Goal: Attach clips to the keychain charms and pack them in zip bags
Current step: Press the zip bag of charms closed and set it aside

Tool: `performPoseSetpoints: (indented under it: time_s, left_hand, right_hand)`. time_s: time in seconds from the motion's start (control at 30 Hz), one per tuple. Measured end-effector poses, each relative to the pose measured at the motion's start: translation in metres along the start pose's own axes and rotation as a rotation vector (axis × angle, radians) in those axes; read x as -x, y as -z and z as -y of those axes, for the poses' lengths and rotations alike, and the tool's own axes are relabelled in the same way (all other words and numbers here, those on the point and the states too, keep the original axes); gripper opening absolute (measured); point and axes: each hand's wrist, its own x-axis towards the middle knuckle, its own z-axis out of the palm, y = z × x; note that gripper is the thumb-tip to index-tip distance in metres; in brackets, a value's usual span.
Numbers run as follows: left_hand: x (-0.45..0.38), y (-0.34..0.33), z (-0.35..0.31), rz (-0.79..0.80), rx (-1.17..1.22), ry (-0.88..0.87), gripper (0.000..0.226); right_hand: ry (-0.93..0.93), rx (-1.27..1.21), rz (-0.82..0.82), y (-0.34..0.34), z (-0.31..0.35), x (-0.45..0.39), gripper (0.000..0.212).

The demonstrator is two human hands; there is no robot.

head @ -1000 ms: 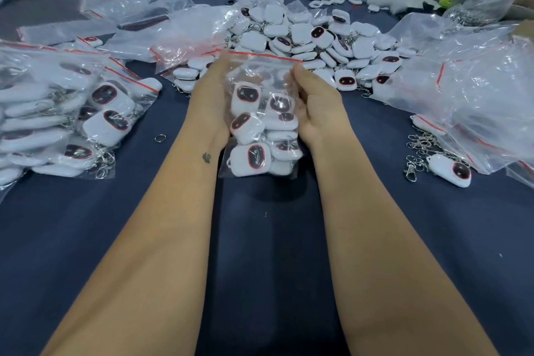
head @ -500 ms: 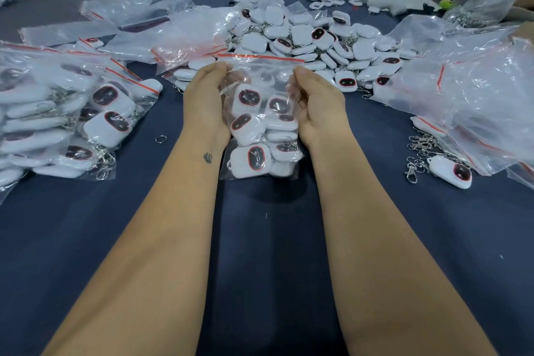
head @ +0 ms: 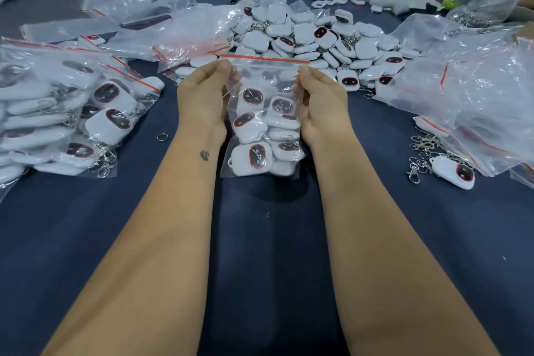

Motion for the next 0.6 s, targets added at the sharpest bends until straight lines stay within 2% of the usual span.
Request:
performPoseSetpoints:
  time_s: [0.3, 0.5, 0.6]
  left_hand:
    - [0.0047, -0.0001, -0.0011, 0.077, 0.037, 0.066, 0.012]
    - [0.0081, -0.0013, -0.0023, 0.117, -0.060, 0.022, 0.029]
    - [0.0094, -0.0006, -0.0028, 0.110, -0.095, 0.000, 0.023]
  right_hand:
    - [-0.009, 0.102, -0.043, 0.0006, -0.0026, -0.0062, 0.024]
    - [-0.022, 0.112, 0.000, 0.0010, -0.0027, -0.0063, 0.027]
    - [-0.020, 0.107, 0.044, -0.0001, -0.0035, -0.0060, 0.023]
